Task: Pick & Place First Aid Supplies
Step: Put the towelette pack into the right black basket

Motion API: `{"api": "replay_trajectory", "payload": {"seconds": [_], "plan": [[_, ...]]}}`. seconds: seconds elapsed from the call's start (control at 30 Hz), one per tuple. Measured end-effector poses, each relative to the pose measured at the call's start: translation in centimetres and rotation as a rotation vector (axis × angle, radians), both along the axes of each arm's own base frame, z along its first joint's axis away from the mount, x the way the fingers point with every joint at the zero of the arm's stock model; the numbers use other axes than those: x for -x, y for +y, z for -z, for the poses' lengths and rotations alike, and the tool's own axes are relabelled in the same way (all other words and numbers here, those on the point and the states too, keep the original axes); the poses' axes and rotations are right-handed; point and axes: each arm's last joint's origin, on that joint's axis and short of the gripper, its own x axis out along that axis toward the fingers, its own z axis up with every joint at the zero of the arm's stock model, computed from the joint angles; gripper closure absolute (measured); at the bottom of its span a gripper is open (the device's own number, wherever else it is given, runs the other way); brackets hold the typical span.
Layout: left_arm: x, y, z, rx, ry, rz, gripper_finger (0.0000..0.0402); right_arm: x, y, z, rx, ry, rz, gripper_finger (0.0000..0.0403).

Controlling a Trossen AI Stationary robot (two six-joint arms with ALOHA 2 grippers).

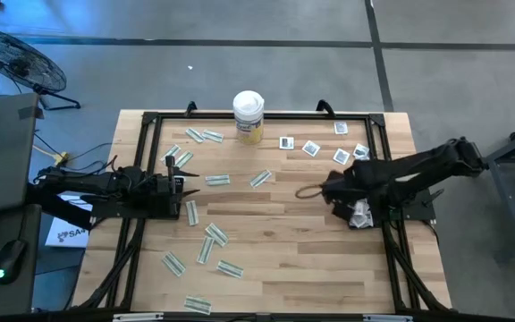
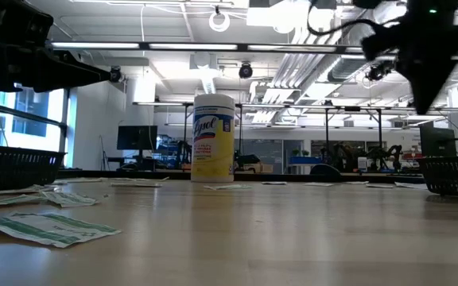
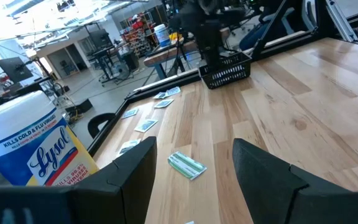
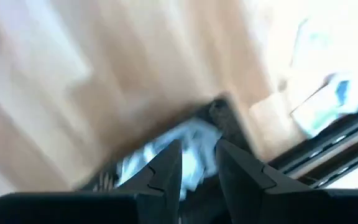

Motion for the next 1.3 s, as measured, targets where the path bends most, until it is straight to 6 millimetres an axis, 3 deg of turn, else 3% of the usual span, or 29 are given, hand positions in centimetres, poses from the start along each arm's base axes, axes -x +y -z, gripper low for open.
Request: {"api": "replay_trajectory", "payload": {"seconds": [0.13, 0.27, 0.53, 0.67, 0.8, 1.03, 1.3], "plan": [[0.0, 0.0, 0.0, 0.0, 0.0, 0.0, 0.0195, -0.9, -2.3, -1.1, 0.114, -0.101, 0.139, 0.0309], [0.0, 0.0, 0.0, 0.0, 0.0, 0.0, 0.0195, -1.5, -5.5, -0.6, 0.172, -0.2, 0.327, 0.0309], [0.0, 0.0, 0.0, 0.0, 0.0, 0.0, 0.0195, -1.4, -11.4, 3.8, 0.176, -0.419, 0.602, 0.0309], [0.0, 0.0, 0.0, 0.0, 0.0, 0.0, 0.0195, -0.5, -13.2, 6.4, 0.234, -0.468, 0.57, 0.03], [0.0, 0.0, 0.0, 0.0, 0.0, 0.0, 0.0195, 0.6, -13.9, 8.6, 0.258, -0.487, 0.542, 0.0273], [0.0, 0.0, 0.0, 0.0, 0.0, 0.0, 0.0195, 2.4, -13.4, 11.2, 0.295, -0.466, 0.661, 0.0214], [0.0, 0.0, 0.0, 0.0, 0.0, 0.0, 0.0195, 3.0, -13.0, 13.3, 0.297, -0.532, 0.67, 0.0208]]}}
